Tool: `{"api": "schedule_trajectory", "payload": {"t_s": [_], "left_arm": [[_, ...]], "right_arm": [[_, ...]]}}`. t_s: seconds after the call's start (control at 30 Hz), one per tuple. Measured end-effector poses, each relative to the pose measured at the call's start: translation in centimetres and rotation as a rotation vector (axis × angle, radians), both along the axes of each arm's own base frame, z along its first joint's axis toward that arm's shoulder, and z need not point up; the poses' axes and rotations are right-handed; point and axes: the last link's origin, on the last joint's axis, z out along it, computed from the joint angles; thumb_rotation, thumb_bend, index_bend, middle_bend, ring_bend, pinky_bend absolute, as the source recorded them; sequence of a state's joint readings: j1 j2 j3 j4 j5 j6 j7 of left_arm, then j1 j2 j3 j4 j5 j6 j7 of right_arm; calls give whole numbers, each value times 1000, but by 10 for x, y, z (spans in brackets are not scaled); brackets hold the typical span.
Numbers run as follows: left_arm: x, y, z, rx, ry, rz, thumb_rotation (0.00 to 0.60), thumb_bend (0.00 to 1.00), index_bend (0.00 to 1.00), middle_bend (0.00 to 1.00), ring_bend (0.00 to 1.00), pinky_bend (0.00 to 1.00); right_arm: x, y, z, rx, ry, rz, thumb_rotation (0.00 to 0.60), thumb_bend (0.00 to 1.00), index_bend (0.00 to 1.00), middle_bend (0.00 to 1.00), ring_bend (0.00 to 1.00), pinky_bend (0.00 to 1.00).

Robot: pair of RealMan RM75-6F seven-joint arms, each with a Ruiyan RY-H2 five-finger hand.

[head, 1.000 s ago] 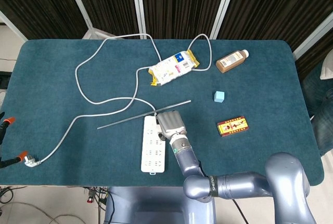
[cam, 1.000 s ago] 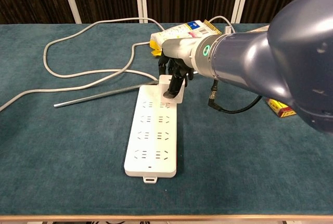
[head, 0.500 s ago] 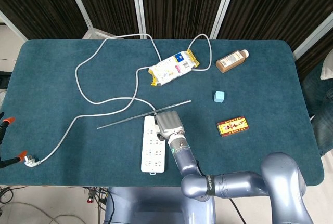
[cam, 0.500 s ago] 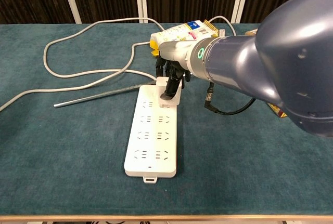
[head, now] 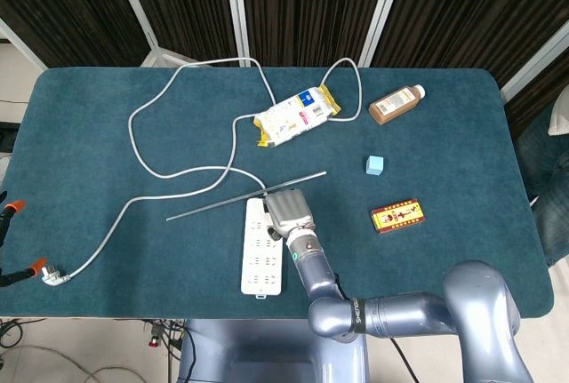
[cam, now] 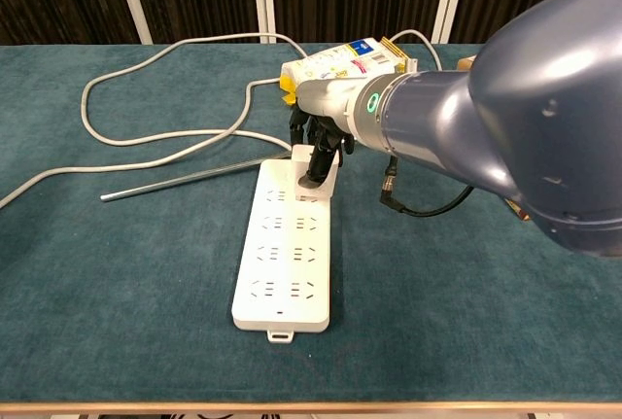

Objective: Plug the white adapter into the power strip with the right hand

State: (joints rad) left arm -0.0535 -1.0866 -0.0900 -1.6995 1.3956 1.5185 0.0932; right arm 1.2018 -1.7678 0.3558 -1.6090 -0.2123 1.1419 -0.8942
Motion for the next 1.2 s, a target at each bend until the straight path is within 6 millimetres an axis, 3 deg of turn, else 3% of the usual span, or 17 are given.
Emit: {"api": "schedule_trajectory", "payload": {"t_s": [1.2], "left_arm": [[1,1,-4,-10,12,1,600,86,176,0,0,0]], "right_arm": [[-5,-2,2,-2,14,11,600,501,622,517,528,365]]}}
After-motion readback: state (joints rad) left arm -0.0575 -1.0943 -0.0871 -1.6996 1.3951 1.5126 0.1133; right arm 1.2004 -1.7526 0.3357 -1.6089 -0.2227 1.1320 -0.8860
